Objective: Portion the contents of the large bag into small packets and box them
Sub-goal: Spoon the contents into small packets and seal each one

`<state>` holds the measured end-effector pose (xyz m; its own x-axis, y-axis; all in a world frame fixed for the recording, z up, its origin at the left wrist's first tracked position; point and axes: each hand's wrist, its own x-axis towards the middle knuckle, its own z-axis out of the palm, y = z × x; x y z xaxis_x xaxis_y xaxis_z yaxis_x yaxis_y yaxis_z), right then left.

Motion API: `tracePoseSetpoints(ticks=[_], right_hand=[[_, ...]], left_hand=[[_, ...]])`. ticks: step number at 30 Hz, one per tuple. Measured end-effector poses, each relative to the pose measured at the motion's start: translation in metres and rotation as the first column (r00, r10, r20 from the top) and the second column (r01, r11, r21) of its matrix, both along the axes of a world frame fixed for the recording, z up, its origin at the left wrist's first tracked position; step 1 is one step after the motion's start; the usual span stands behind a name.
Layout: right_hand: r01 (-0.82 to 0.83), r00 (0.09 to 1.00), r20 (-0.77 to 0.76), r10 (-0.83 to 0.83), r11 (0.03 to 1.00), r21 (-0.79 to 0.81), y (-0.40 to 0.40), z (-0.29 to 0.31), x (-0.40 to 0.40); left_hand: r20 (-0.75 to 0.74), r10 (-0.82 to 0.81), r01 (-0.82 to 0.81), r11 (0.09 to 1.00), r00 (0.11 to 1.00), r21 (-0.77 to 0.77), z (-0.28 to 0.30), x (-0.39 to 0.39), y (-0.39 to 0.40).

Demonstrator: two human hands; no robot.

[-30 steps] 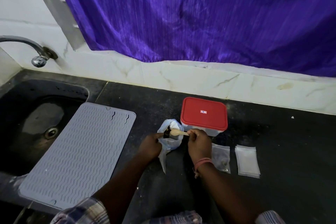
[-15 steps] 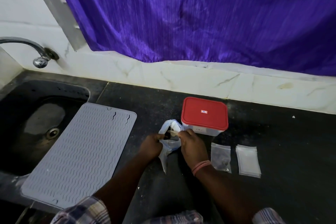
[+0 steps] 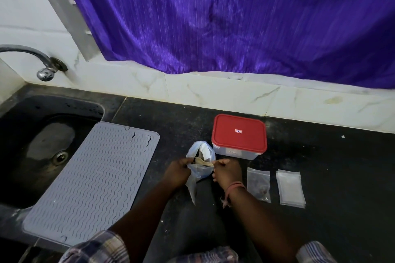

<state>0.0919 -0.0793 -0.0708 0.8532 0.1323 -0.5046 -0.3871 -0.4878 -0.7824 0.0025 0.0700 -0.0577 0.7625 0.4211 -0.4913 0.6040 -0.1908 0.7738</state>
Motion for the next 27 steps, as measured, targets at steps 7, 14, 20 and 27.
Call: tracePoseSetpoints(ticks=[7,14,20,27], right_hand=[[0.151,0.984,-0.105,-0.142,0.985,0.080,-0.007,-0.001,-0.002],[0.223,0.969,-0.138,-0.204,0.964,0.146,-0.015,0.003,0.002],[0.240,0.969,-0.114,-0.221,0.949,0.202,-0.019,0.015,-0.004],[0.127,0.992,-0.017,-0.127,0.954,0.272,-0.014,0.052,-0.019]], left_hand=[[0.055,-0.005,0.006,1.000,0.998,-0.018,-0.002,-0.003,-0.001],[0.083,-0.014,0.006,0.996,0.996,0.087,-0.002,-0.003,-0.001],[0.096,0.331,-0.342,0.929,0.939,0.142,0.000,-0.009,-0.001],[0.221,0.421,-0.470,0.841,0.880,0.268,0.018,-0.015,-0.003]])
